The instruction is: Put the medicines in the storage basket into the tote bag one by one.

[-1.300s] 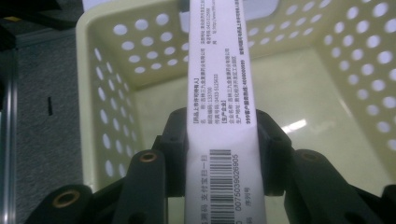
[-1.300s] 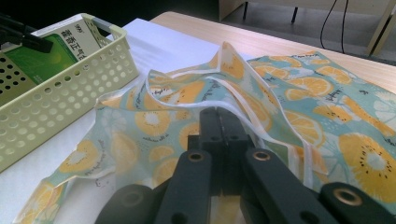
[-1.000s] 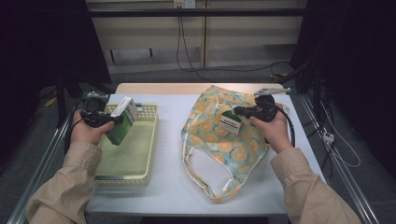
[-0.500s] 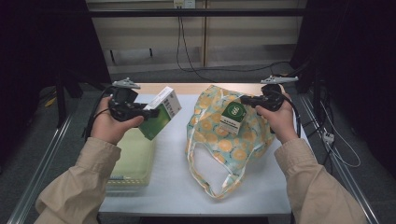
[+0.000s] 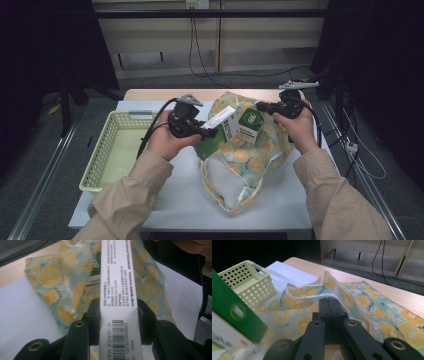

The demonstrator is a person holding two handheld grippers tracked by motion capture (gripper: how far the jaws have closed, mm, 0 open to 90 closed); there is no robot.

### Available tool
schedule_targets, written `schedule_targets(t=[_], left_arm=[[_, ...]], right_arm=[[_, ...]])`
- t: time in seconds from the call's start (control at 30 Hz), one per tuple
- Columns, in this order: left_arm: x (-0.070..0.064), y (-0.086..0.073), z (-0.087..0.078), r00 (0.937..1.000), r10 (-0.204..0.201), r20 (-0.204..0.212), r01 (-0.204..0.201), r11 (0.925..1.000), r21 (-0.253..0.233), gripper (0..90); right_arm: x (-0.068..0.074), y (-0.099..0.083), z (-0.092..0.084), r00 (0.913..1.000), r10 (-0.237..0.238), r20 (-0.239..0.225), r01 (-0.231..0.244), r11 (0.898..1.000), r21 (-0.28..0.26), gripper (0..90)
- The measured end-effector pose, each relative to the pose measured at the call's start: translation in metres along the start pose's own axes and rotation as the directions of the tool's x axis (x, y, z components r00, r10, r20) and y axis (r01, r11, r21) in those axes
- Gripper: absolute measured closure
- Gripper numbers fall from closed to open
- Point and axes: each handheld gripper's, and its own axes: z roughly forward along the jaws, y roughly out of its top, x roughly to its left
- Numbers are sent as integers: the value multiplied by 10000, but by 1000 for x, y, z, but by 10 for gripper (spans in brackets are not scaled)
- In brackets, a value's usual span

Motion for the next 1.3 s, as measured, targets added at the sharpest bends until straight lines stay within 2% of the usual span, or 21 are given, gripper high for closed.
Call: schedule_targets(t=[0.03,0.07,0.2,0.33,0.4,0.5,0.57,0.7,0.8,1.0,1.17,1.3], left_arm=[[-3,0,6,9998,28,-193,-27,10000,62,626],[-4,0,12,10000,11,80,-11,10000,66,626],[-12,0,37,9992,17,408,-29,9996,274,626],[-19,1,63,9981,-55,606,34,9994,356,626],[-23,3,75,9986,60,529,-86,9988,487,626],[-25,3,93,9979,-82,641,45,9983,577,626],[-26,4,104,9986,-48,529,11,9976,685,626],[-24,4,122,9990,-213,381,190,9979,613,626],[-21,6,132,9993,-339,148,331,9981,513,626],[-16,8,150,9979,-639,87,635,9971,429,626],[-17,14,162,9983,-574,-82,577,9977,366,626],[-18,20,171,9983,-435,-389,447,9986,290,626]], right_arm=[[0,0,0,10000,-5,16,5,10000,2,900],[0,0,-1,10000,8,19,-8,10000,-9,900],[0,0,-2,10000,25,64,-25,10000,-24,900],[-4,0,-4,9997,137,201,-135,9999,-92,900],[-6,1,-5,9995,168,284,-165,9998,-113,900],[-10,1,-7,9988,205,449,-199,9997,-142,900],[-13,0,-9,9980,307,553,-295,9993,-220,900],[-19,-1,-11,9972,404,629,-391,9990,-218,900],[-23,-1,-14,9967,461,666,-446,9987,-236,900],[-26,-2,-16,9967,466,670,-455,9988,-182,900],[-26,-2,-16,9968,456,654,-447,9989,-155,900],[-26,-2,-17,9965,475,681,-467,9988,-130,900]])
